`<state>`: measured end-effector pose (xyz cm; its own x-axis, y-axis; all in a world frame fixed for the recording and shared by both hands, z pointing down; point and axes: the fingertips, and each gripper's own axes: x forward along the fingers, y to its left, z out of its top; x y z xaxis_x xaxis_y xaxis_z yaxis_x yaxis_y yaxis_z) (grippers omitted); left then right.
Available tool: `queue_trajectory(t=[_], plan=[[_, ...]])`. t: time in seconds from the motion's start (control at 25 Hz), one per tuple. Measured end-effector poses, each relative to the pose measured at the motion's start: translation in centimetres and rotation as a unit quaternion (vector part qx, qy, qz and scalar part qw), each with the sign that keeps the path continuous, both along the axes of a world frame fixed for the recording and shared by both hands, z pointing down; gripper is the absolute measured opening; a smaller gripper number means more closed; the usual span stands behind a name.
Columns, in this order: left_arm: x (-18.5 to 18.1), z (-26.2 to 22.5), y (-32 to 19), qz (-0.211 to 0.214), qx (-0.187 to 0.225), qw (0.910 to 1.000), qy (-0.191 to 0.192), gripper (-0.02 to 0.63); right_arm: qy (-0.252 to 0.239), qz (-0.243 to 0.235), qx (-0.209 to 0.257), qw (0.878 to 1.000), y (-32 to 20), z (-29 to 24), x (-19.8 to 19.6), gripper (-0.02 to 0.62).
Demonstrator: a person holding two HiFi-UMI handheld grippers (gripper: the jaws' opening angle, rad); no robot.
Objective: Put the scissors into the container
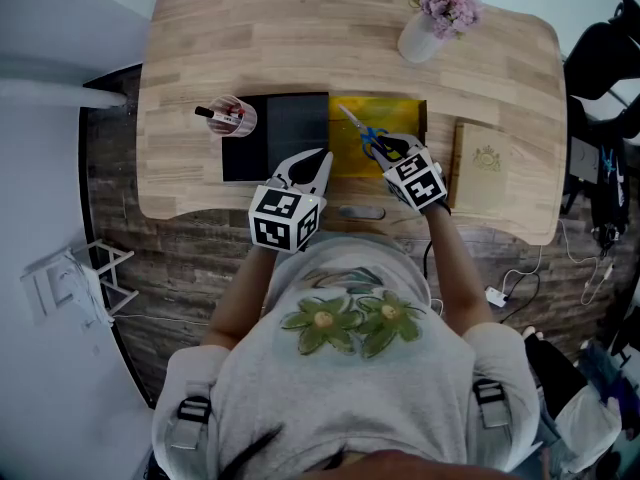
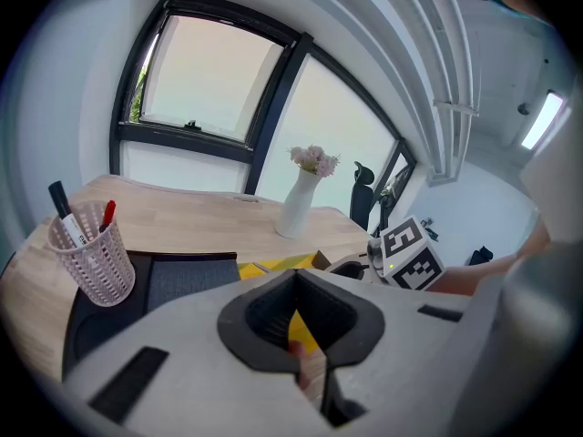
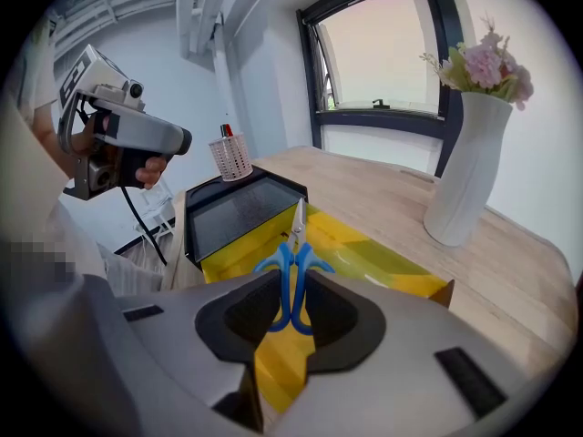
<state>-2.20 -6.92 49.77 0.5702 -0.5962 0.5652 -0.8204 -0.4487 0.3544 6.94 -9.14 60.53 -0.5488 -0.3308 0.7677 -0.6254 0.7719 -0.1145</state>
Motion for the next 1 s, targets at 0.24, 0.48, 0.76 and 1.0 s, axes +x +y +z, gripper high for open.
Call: queue_trajectory(t=[0.24, 0.48, 0.76, 1.0], plan=[[-0.3, 0.2, -0.1, -0.002, -0.002, 1.0, -0.001, 0.006, 0.004, -0.005, -0.007, 1.0, -0.1, 0.5, -0.3, 0.084], [-0.4, 0.3, -0.2, -0.002, -0.002, 1.0, -0.002, 0.006, 0.007, -0.006, -0.01, 1.0, -0.5, 0.8, -0.4, 0.084], [-0.5, 0.4, -0.2, -0.002, -0.003, 1.0, -0.003, 0.006, 0.012, -0.013, -0.013, 1.0, -0.8, 1.1, -0.5, 0.084], [-0.6, 0.5, -0.3, -0.005, -0.004, 1.0, -0.004, 0.006, 0.014, -0.011, -0.021, 1.0, -0.9, 1.8, -0.5, 0.084]])
